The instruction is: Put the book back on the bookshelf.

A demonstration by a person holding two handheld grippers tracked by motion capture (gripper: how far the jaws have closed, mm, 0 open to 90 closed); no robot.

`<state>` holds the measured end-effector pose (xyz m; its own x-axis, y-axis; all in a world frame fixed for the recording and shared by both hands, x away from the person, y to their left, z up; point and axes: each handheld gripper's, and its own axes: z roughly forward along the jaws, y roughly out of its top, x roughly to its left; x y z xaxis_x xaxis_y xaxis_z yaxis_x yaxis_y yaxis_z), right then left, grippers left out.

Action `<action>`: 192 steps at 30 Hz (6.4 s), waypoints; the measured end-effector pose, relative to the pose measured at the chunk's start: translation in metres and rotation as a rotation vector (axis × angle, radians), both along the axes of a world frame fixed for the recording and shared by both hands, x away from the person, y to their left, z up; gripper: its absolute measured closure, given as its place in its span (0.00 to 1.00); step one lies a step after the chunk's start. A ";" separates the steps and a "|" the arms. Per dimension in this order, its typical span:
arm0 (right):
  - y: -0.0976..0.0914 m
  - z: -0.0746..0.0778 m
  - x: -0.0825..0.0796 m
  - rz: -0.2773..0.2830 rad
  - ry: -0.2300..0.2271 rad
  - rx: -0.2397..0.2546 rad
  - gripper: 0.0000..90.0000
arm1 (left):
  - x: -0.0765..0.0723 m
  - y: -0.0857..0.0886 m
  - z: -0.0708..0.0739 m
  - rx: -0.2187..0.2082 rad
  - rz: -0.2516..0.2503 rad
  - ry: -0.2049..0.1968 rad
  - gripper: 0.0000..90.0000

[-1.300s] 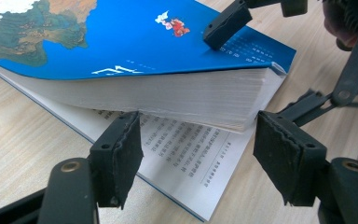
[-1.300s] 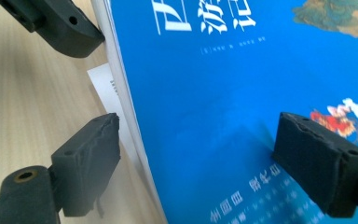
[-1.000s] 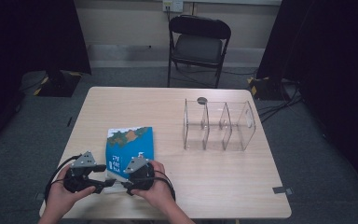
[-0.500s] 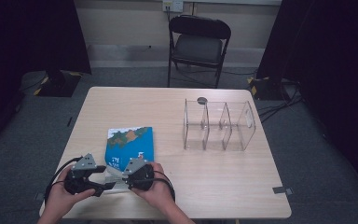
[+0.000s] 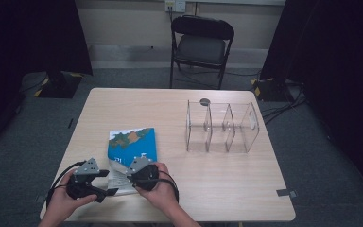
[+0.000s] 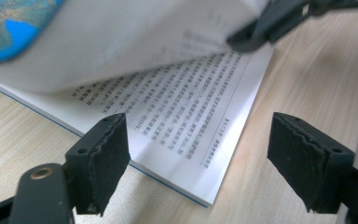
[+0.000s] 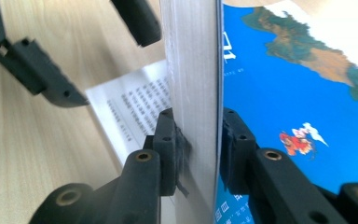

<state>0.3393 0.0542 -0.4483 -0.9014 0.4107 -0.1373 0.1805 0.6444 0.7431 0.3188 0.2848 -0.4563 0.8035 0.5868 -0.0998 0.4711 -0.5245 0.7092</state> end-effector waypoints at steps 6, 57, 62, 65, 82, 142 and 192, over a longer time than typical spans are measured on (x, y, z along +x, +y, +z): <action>-0.011 0.016 0.005 -0.043 0.002 0.004 0.82 | -0.002 -0.003 -0.002 -0.034 -0.036 -0.002 0.19; -0.013 0.059 0.024 -0.092 0.063 -0.010 0.83 | -0.002 -0.011 -0.037 0.093 -0.045 -0.037 0.16; -0.014 0.063 0.025 -0.102 0.067 -0.007 0.83 | -0.002 -0.014 -0.039 0.084 -0.016 -0.065 0.16; -0.016 0.066 0.025 -0.102 0.069 -0.014 0.83 | 0.000 -0.014 -0.040 0.073 0.005 -0.072 0.18; -0.022 0.063 0.021 -0.104 0.074 -0.012 0.83 | -0.001 -0.015 -0.034 0.080 0.002 -0.030 0.26; -0.024 0.089 0.034 -0.159 0.096 -0.055 0.83 | 0.003 -0.024 -0.039 0.046 0.035 -0.062 0.26; -0.037 -0.005 0.001 -0.020 0.196 0.016 0.53 | 0.014 -0.023 -0.037 -0.050 0.094 -0.023 0.24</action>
